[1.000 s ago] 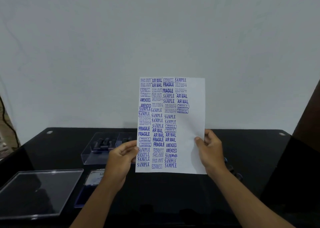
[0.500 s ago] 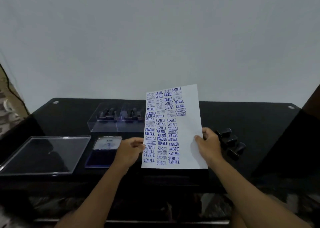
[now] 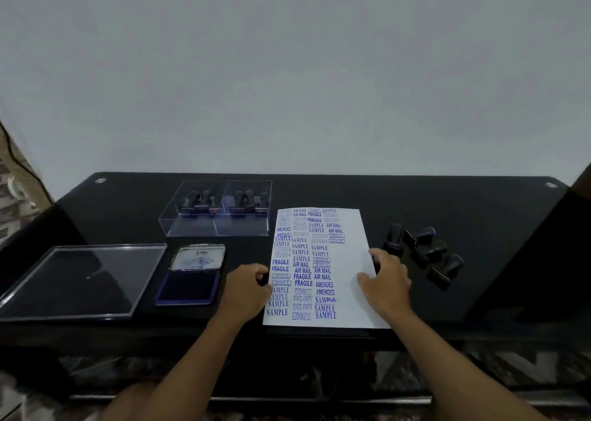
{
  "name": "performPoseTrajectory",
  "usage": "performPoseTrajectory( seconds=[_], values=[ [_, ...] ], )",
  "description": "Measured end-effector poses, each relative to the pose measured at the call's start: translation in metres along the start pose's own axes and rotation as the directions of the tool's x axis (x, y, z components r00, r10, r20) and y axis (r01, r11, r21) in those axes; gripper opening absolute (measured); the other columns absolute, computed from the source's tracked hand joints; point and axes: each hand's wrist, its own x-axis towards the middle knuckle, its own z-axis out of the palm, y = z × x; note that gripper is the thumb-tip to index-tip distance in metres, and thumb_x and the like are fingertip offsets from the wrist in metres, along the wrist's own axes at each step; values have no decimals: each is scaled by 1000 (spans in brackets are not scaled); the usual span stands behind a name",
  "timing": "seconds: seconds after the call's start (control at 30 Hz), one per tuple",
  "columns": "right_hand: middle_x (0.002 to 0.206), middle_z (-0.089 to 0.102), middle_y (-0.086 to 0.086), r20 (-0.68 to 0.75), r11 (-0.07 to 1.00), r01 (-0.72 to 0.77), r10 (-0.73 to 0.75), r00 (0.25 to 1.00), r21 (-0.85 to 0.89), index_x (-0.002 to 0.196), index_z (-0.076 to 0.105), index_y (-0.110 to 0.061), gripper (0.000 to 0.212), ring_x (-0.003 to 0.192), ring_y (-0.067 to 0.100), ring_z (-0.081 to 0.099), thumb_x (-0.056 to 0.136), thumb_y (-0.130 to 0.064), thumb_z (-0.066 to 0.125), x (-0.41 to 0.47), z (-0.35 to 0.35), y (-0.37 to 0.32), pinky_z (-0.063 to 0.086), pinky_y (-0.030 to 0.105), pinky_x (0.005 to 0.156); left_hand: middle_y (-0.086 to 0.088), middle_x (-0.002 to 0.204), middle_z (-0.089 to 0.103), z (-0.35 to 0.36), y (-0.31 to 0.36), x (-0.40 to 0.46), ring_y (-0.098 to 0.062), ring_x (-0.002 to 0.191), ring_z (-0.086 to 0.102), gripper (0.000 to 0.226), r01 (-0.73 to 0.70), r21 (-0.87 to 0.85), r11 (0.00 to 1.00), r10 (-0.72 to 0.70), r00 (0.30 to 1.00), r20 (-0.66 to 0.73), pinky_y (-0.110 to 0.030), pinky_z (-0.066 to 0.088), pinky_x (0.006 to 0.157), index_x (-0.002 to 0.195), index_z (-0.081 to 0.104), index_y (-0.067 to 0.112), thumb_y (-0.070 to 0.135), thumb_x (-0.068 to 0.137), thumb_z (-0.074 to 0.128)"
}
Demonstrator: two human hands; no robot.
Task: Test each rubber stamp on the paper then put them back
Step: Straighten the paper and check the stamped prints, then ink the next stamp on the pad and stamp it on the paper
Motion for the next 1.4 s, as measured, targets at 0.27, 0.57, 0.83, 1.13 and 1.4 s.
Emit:
performPoseTrajectory(
  seconds=[0.27, 0.57, 0.83, 1.13, 1.4],
  values=[
    [135, 51, -2, 34, 996, 5, -3, 999, -86, 120, 64, -20, 33, 126, 24, 37, 88, -22, 61, 2, -1, 1, 26, 34, 101, -2, 115, 66, 0, -8, 4, -10, 89, 56, 47, 46, -7, 999, -45, 999, 31, -19, 42, 84, 124, 63, 15, 19, 79, 77],
    [126, 55, -1, 26, 999, -36, 35, 999, 37, 123, 58, -24, 37, 124, 24, 42, 86, -27, 63, 0, -6, -2, 29, 42, 107, 0, 111, 65, -7, -10, 7, -13, 98, 60, 50, 106, -128, 986, -94, 990, 101, -24, 43, 85, 125, 61, 14, 24, 79, 77],
    [114, 53, -7, 7, 992, 122, -122, 992, 44, 122, 55, -25, 31, 119, 16, 42, 91, -26, 60, 10, 3, -51, 34, 40, 105, 0, 119, 65, -56, -5, 39, -9, 101, 58, 36, -95, 36, 995, 96, 995, -29, -19, 40, 86, 124, 61, 16, 29, 91, 64],
    [111, 62, -4, 261, 924, 381, -372, 890, 20, 116, 60, -22, 26, 106, 16, 55, 91, -28, 61, 53, 59, -166, 49, 37, 94, -5, 150, 40, -85, -17, 119, -20, 139, 34, 45, -176, 165, 971, 187, 981, -53, -37, 27, 115, 141, 46, 12, 30, 99, 49],
    [129, 49, 11, 352, 867, 431, -334, 874, -249, 117, 65, -18, 30, 121, 31, 45, 93, -26, 50, 129, 119, -220, 44, 45, 102, -2, 160, 17, -75, -49, 168, -21, 149, 9, 53, -177, 403, 898, 184, 983, 22, -41, 18, 118, 151, 25, 23, 41, 103, 29]
  ],
)
